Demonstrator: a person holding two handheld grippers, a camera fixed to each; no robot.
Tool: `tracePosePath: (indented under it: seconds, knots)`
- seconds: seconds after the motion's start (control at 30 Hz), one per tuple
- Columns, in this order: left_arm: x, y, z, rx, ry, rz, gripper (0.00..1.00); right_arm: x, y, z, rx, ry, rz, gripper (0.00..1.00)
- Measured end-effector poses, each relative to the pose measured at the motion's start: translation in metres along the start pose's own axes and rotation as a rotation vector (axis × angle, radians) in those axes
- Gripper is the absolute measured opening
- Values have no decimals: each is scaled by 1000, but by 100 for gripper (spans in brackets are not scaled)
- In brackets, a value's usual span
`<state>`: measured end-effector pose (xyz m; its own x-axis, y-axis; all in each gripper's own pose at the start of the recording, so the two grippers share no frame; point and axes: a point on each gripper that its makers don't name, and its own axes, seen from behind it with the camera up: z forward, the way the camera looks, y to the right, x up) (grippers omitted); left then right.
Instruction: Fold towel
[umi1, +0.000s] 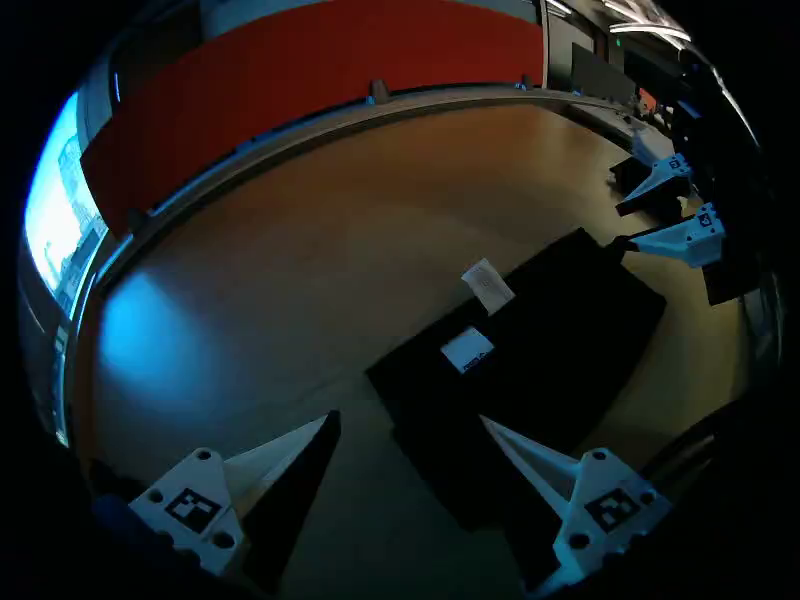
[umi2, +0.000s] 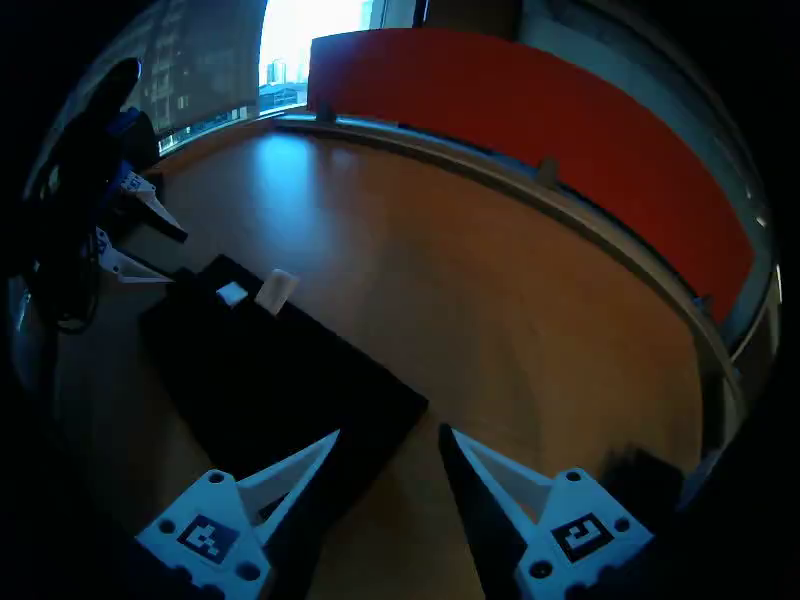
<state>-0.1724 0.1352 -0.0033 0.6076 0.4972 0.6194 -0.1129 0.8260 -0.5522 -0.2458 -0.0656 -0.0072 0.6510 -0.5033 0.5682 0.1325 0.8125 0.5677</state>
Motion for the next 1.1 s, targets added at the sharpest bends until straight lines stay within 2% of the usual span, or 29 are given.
tracePosePath:
  seconds: [0.2, 0.3, 0.5, 0.63, 0.9, 1.1]
  knots:
    - [-1, -7, 1, 26, -3, 23, 92, 1, 2, 2, -6, 0, 1, 66]
    - [0, -8, -1, 27, 1, 19, 92, 3, 1, 1, -1, 3, 1, 69]
    - [0, -10, -5, 26, 10, 6, 92, 4, 2, 1, -6, 9, -11, 83]
    - [1, -10, -7, 25, 14, 9, 92, 6, 0, 1, 1, 15, -14, 97]
    - [0, -8, -12, 24, 22, 0, 92, 11, -9, 3, 13, 26, -24, 99]
    - [-7, -9, -19, 28, 20, -26, 92, 14, -17, 5, 24, 28, -30, 99]
